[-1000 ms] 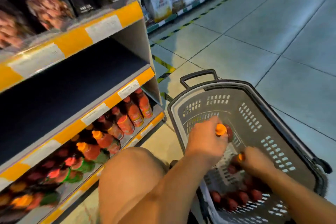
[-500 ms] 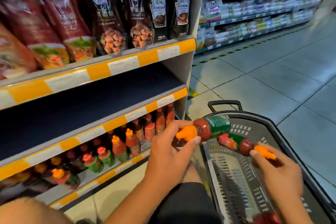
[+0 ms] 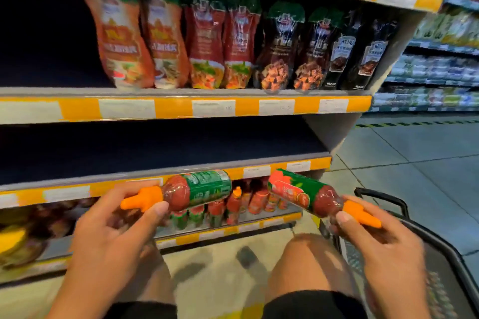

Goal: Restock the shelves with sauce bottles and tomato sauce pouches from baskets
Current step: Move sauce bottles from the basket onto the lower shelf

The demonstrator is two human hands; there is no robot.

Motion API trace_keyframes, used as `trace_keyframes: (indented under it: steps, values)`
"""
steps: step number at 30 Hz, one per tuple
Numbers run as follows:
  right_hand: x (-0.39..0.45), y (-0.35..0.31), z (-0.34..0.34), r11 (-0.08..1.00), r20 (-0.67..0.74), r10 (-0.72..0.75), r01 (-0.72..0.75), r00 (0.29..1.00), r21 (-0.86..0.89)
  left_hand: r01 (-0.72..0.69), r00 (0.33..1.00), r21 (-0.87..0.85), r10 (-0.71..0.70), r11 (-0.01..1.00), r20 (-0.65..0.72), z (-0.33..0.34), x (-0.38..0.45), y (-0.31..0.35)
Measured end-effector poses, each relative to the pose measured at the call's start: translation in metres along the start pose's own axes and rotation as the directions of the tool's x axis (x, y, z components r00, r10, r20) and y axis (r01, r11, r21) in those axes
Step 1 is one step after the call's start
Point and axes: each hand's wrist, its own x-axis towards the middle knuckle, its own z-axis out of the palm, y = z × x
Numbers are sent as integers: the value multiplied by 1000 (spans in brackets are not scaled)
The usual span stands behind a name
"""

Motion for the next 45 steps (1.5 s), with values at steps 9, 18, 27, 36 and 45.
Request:
trace_keyframes:
  steps: [9,18,27,36,45]
  values:
    - [-8,-9,126,994,333,-85,103,939,-36,172,920,-51,-179,984,-349,-119,-1,-75]
    - [-19,34,218,844,685,-120,437,719,-311,330,827,-61,-319,942,-463,-160,-21,-142]
    - [-20,85,275,757,824,12,533,566,-377,459,840,32,-422,888,-341,-145,-29,-214]
    - [-31,128,343,826,904,86,477,419,-300,548,813,104,-500,830,-297,-122,-20,-284]
    - [-34,184,421,691,883,332,551,332,-467,553,824,269,-470,789,-316,-106,23,-333]
